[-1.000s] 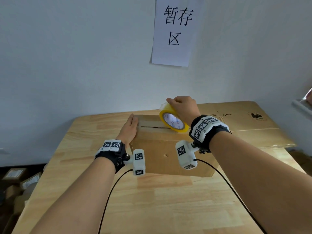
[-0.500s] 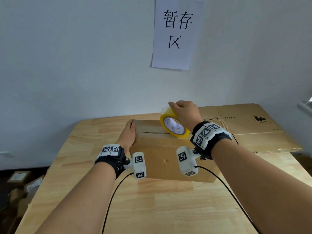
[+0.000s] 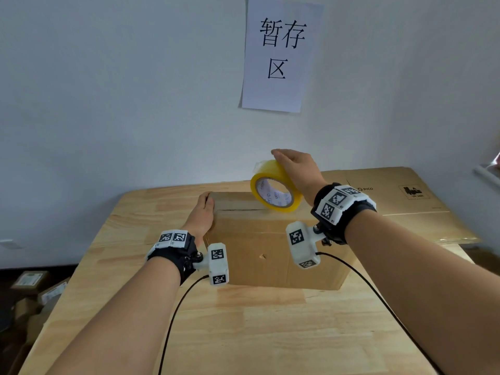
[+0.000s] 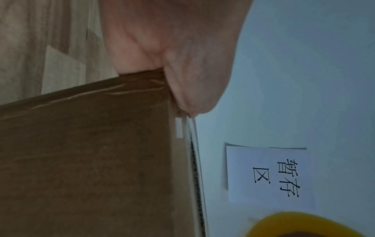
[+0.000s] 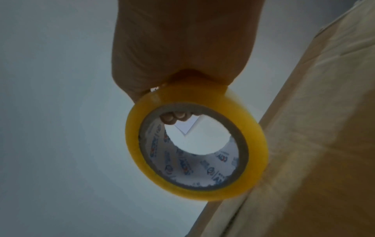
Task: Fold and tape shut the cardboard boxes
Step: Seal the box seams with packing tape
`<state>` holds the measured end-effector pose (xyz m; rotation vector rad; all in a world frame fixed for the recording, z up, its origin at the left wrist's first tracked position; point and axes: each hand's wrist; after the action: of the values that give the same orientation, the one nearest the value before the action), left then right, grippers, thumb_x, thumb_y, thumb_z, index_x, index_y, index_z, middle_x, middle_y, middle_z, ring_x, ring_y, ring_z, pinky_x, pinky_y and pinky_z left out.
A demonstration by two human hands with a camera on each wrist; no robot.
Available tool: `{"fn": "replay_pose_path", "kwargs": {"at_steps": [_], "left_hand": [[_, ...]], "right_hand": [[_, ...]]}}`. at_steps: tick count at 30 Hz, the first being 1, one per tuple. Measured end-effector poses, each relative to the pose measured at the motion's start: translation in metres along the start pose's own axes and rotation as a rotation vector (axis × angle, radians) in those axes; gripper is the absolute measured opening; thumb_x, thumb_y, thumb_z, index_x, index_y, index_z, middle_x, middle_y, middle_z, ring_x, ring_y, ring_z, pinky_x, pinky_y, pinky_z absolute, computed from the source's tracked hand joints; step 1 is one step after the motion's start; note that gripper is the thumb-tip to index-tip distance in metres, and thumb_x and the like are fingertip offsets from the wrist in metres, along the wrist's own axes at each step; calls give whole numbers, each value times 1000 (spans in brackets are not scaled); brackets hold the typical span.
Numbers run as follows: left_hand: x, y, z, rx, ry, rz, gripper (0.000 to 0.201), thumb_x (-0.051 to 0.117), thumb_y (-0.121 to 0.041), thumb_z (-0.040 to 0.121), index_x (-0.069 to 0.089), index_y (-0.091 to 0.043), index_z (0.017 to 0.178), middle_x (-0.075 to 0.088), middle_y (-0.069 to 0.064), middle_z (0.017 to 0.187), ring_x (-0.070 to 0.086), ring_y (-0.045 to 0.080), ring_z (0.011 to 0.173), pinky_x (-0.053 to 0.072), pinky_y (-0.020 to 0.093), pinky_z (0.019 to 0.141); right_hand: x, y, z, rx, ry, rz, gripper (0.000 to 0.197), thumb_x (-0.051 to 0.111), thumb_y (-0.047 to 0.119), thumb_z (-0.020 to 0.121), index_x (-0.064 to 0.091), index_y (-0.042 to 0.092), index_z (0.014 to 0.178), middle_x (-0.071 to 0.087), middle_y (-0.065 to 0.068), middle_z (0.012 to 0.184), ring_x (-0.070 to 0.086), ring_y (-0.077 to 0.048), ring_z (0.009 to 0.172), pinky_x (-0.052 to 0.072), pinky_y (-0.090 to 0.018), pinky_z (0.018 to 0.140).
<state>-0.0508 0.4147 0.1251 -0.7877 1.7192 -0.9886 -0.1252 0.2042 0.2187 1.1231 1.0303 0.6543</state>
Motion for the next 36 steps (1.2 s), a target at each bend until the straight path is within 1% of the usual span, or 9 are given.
{"fn": "replay_pose_path", "kwargs": {"at_steps": [3,6,9,11,15,19,25,32,36], "left_hand": [[-1,-1,1,28,-8,30,44,20,-32,105,24,-21,147,45,8,136,48,21,112,37,35,105],[0,-1,1,26,-14,15,43,21,-33,105,27,-22,145,54,3,109,51,17,90,42,37,95],[0,-2,0,18,-9,-1,42,22,-33,105,28,-21,144,53,2,103,51,19,90,44,39,93],[-1,-2,0,21,8,-6,42,22,-33,105,28,-22,145,55,6,112,52,21,95,43,41,95],[-3,-4,-1,43,57,11,43,21,-31,105,22,-23,148,41,-4,130,44,13,112,37,25,93],[-2,-1,-3,31,61,-34,43,21,-33,105,25,-24,147,45,4,137,49,18,113,41,32,101],[0,0,-7,3,75,-18,46,21,-40,104,22,-28,148,41,4,145,45,20,123,37,36,105],[0,-3,-7,2,82,-88,43,21,-37,105,24,-29,147,48,-3,121,52,13,98,45,28,84],[-1,0,-6,-12,100,-119,44,22,-41,103,23,-32,146,49,4,132,54,20,113,46,42,100]], "right_hand": [[11,11,2,-16,49,0,22,50,21,91,72,24,89,66,0,106,59,-23,102,50,-39,90],[27,14,3,-42,117,-108,23,50,24,92,72,21,86,65,0,104,56,-19,97,43,-29,79],[38,10,2,-30,178,-218,37,50,36,94,71,6,88,63,-5,83,53,-18,77,40,-28,68],[38,10,2,-13,161,-255,44,49,38,94,63,0,78,47,-1,63,42,-17,62,32,-26,56],[31,9,3,59,136,-353,41,43,43,95,44,15,65,40,2,65,39,-18,64,30,-28,60],[31,3,-3,70,85,-184,49,51,38,92,22,19,57,22,1,56,21,-17,52,18,-29,54],[48,11,-7,-13,229,-150,48,55,32,91,26,19,55,21,2,53,20,-14,47,18,-25,49],[47,15,-3,-16,202,-222,47,52,28,91,25,19,54,21,3,51,19,-13,45,18,-24,48],[47,17,-1,16,187,-251,41,52,28,91,32,17,56,26,-1,54,24,-16,50,21,-26,54]]}}
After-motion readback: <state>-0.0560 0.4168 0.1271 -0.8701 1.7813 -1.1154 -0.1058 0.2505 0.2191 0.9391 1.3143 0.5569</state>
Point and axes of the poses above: each hand's wrist, its own z-axis towards the middle knuckle, its own x-axis out of the palm, y = z × x
